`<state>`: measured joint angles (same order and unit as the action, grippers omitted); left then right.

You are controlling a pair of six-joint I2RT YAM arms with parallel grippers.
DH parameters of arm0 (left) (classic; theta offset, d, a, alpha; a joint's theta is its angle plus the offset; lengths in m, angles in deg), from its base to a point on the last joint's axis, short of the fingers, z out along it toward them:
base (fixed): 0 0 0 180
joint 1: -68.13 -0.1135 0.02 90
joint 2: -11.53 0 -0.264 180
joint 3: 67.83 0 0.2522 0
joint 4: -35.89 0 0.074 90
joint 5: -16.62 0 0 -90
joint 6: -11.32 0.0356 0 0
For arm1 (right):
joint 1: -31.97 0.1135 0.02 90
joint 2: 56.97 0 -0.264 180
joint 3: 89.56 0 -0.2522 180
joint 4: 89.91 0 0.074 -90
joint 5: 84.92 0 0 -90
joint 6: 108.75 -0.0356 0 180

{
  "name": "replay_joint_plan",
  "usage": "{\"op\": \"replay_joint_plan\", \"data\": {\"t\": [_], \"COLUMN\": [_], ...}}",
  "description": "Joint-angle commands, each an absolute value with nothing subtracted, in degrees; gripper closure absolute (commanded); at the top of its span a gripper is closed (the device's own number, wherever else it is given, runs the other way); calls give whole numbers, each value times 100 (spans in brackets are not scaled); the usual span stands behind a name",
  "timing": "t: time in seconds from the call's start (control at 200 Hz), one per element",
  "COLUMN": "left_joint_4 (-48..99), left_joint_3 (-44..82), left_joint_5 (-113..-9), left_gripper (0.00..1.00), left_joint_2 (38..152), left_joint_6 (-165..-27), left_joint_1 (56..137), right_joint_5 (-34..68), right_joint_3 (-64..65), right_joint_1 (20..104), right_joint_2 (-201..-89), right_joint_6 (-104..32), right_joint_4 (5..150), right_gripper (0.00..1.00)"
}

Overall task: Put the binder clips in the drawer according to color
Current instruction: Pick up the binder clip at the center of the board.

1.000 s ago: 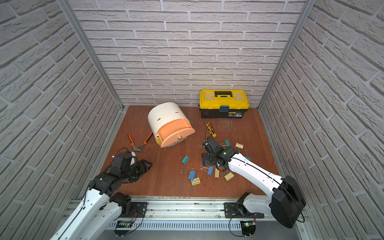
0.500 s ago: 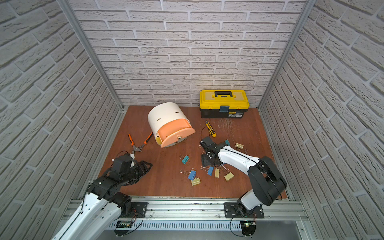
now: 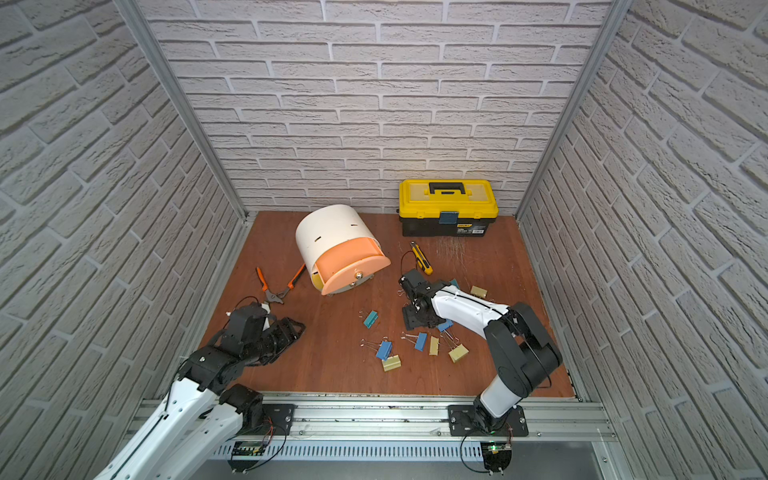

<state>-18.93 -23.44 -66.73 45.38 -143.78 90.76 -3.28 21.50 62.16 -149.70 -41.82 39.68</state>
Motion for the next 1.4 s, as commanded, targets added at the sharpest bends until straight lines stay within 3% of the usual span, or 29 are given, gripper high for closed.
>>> {"op": "replay_joint_plan", "data": {"t": [0.0,0.855,1.395], "left_joint_4": [-1766,-1983,-1971], "left_joint_3": [-2072,-1980,-2102], "left_joint_5": [-6787,-6890,-6913], "left_gripper": [29,28,28], "left_joint_2": [4600,4474,4427], "left_joint_6": [-14182,-14214,-14299], "left_joint_1": [9111,9115,9109], "right_joint_5": [-468,-470,514], "right_joint_3": [2016,1521,1739], "right_joint_1": [6184,5910,5873], "right_joint_2": [-15043,-15851,-15753], "right_joint_6": [-3996,-3556,-3413], "right_joint_4": [3948,4073,4365], "right_gripper": [23,22,26]}}
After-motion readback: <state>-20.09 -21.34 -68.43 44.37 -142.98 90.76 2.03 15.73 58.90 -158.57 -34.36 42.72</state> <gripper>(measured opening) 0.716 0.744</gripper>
